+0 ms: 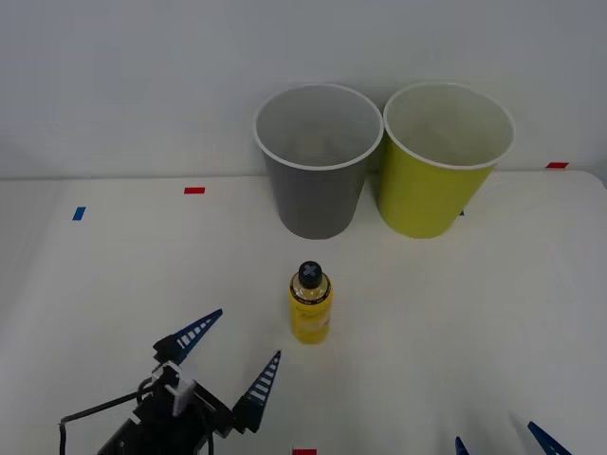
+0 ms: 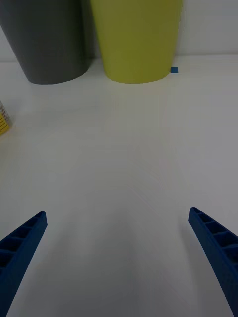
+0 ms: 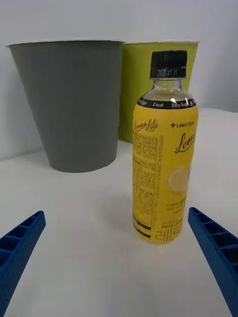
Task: Put cans in the gray bin and PET bottles in the light green bin.
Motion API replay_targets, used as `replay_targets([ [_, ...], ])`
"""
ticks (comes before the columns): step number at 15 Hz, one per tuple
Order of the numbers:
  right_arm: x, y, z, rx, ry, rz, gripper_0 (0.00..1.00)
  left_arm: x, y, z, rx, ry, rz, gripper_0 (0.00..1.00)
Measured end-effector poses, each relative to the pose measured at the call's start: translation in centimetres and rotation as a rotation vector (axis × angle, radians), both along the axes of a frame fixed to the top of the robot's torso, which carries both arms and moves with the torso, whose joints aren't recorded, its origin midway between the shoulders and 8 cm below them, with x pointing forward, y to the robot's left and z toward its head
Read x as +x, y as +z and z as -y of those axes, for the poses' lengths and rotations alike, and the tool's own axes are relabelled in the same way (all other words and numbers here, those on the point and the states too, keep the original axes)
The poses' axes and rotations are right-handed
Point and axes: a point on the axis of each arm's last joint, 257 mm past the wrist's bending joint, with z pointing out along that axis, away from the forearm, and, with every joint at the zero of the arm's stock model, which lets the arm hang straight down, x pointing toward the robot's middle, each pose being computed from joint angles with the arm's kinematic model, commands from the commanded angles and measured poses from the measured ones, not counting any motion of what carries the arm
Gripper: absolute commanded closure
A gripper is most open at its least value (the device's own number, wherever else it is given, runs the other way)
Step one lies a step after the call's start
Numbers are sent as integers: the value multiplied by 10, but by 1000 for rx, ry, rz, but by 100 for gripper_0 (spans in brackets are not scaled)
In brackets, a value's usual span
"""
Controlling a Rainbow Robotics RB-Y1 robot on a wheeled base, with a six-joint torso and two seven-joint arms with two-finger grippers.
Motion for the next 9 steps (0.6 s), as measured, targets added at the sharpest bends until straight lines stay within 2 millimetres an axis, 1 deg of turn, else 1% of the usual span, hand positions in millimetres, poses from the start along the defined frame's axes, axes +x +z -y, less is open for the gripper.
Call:
replay_targets([
  [3,0,0,0,0,0,0,0,10,6,9,-19,-13,-3,0],
  [5,0,0,0,0,0,0,0,14,0,13,6,-19,-23,0],
  [9,0,0,0,0,0,0,0,12,3,39,-14,-73,-34,0],
])
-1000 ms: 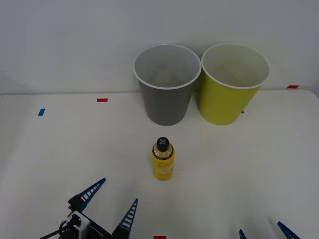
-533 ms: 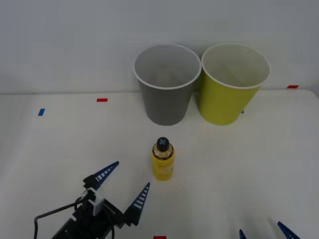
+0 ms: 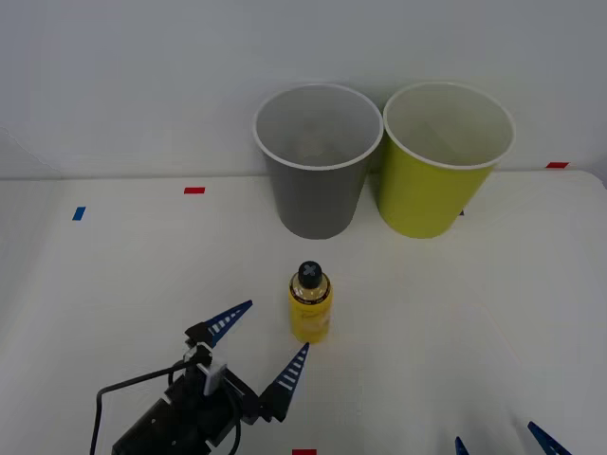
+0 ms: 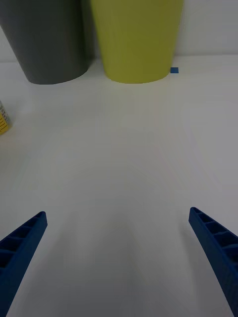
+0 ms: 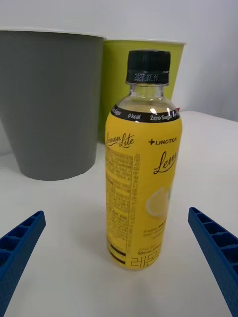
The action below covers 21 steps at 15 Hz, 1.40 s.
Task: Put cans in the gray bin and PET bottles in the light green bin.
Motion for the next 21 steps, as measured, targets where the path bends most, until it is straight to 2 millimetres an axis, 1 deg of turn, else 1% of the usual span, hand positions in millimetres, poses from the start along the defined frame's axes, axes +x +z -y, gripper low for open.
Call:
replay_targets([
  [5,0,0,0,0,0,0,0,17,2,14,20,-12,-16,0],
  [8,0,0,0,0,0,0,0,24,4,23,16,-4,-27,0],
  [13,0,0,0,0,0,0,0,44,13,39,43,-7,-23,0],
  [15,0,0,0,0,0,0,0,51,18,49,38,-3,-30,0],
  [17,0,0,0,0,0,0,0,53,22,57,27,0,-31,0],
  [21,0,0,0,0,0,0,0,61,28,63,38,-5,-20,0],
])
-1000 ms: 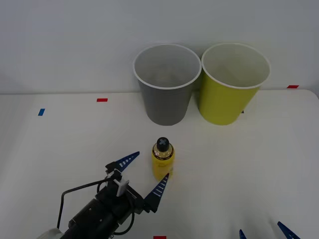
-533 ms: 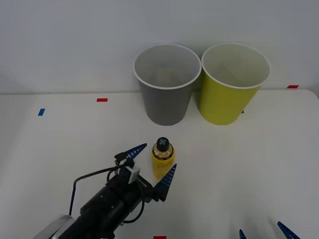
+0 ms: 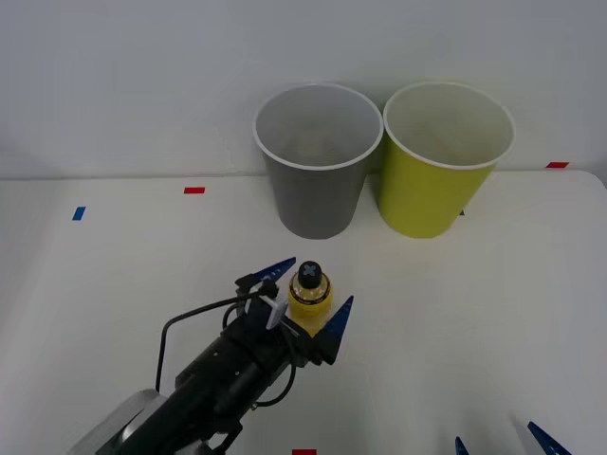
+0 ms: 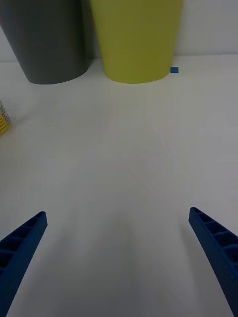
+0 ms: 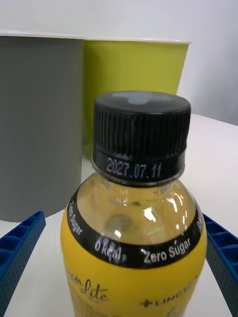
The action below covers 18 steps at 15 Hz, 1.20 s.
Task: Put cans in the gray bin and PET bottles in the light green bin.
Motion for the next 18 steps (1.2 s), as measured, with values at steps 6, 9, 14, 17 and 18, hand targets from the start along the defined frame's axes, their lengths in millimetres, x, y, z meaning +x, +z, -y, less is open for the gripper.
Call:
replay_targets([
  [6,0,0,0,0,0,0,0,3,0,1,10,-1,-5,31],
  [9,0,0,0,0,0,0,0,2,-2,0,18,-5,-7,97],
  [14,0,0,0,0,0,0,0,3,-5,-3,34,-2,-13,100],
  [17,0,0,0,0,0,0,0,8,-6,-6,91,23,-77,100],
  [18,0,0,0,0,0,0,0,9,-3,-8,116,34,-103,100],
])
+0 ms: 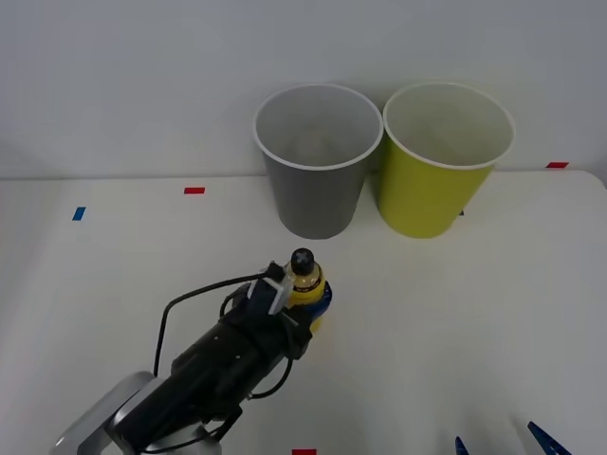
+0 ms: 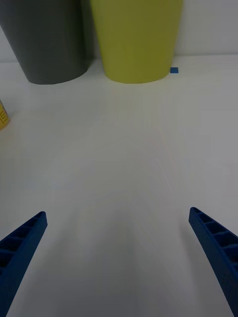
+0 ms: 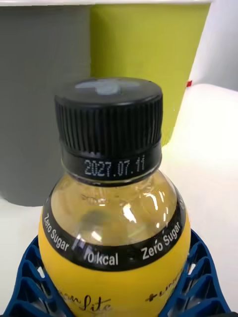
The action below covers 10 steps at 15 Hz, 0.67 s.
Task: Put cans in the gray bin and PET bottles in the light green bin.
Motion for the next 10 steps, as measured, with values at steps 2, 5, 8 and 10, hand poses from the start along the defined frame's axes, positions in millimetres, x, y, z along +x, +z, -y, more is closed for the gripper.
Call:
replay_targets([
  [2,0,0,0,0,0,0,0,0,14,-3,43,21,-45,100],
  [5,0,0,0,0,0,0,0,-3,37,-12,120,59,-131,100],
  [8,0,0,0,0,0,0,0,-5,71,-21,165,100,-196,100],
  [10,0,0,0,0,0,0,0,8,113,-28,94,132,-200,100],
])
